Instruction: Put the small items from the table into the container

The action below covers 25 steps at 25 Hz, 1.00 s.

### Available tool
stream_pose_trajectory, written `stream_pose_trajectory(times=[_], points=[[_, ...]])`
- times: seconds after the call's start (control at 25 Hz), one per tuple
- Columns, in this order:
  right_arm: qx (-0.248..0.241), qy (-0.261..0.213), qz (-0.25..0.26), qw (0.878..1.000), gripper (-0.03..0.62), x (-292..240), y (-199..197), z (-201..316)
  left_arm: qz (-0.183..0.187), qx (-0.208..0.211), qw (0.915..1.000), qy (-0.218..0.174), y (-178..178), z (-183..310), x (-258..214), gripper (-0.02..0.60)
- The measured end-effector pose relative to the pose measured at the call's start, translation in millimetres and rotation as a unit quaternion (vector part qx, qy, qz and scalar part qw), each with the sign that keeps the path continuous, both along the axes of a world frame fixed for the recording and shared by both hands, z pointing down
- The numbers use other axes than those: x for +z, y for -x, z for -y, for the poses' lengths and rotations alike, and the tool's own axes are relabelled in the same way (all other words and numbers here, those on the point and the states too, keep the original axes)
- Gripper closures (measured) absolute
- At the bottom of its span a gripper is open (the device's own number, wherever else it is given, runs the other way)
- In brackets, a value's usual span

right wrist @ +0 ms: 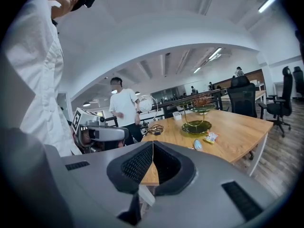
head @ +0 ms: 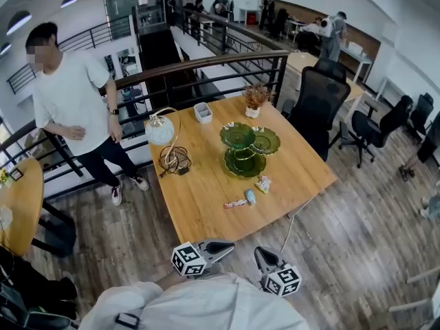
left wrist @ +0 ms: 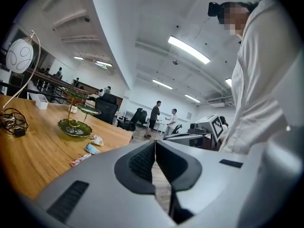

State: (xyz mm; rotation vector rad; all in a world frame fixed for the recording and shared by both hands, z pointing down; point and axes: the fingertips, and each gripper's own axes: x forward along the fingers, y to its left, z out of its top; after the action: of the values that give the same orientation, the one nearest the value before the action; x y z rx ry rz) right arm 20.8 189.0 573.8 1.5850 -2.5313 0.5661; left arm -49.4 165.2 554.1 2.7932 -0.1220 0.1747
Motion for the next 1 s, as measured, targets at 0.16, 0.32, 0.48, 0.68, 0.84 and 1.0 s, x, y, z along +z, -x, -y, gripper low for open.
stream_pose_trajectory(times=[0.16, 0.32, 0.48, 0.68, 0.84, 1.0], points=[[0.006, -0.001, -0.002, 1.000, 0.580, 0.7, 0.6, -0.5, -0.002, -0.002, 1.0000, 0.000, 2.7, 0.7, -0.1, 0.574], [0.015, 0.000, -0.007, 1.000, 0.580, 0.5, -2.2, -3.0, -0.003, -0.006, 1.0000, 0.001, 6.3, 0.3, -1.1, 0.574], [0.018, -0.002, -0.008, 1.000, 0.580, -0.7, -2.9, -4.2, -0.005, -0.008, 1.0000, 0.001, 8.7, -0.6, -1.4, 0.574], [0.018, -0.001, -0.009, 1.000, 0.580, -0.1, -1.9, -4.9, -0.006, -0.011, 0.9999, 0.003, 9.5, -1.1, -1.8, 0.574], [0.019, 0.001, -0.009, 1.000, 0.580, 0.1, -3.4, -5.1, -0.006, -0.011, 0.9999, 0.004, 8.4, -1.4, -3.0, 0.574], [0.018, -0.001, -0.006, 1.000, 0.580, -0.8, -4.6, -5.3, -0.006, -0.011, 0.9999, 0.003, 7.7, -1.3, -3.7, 0.572]])
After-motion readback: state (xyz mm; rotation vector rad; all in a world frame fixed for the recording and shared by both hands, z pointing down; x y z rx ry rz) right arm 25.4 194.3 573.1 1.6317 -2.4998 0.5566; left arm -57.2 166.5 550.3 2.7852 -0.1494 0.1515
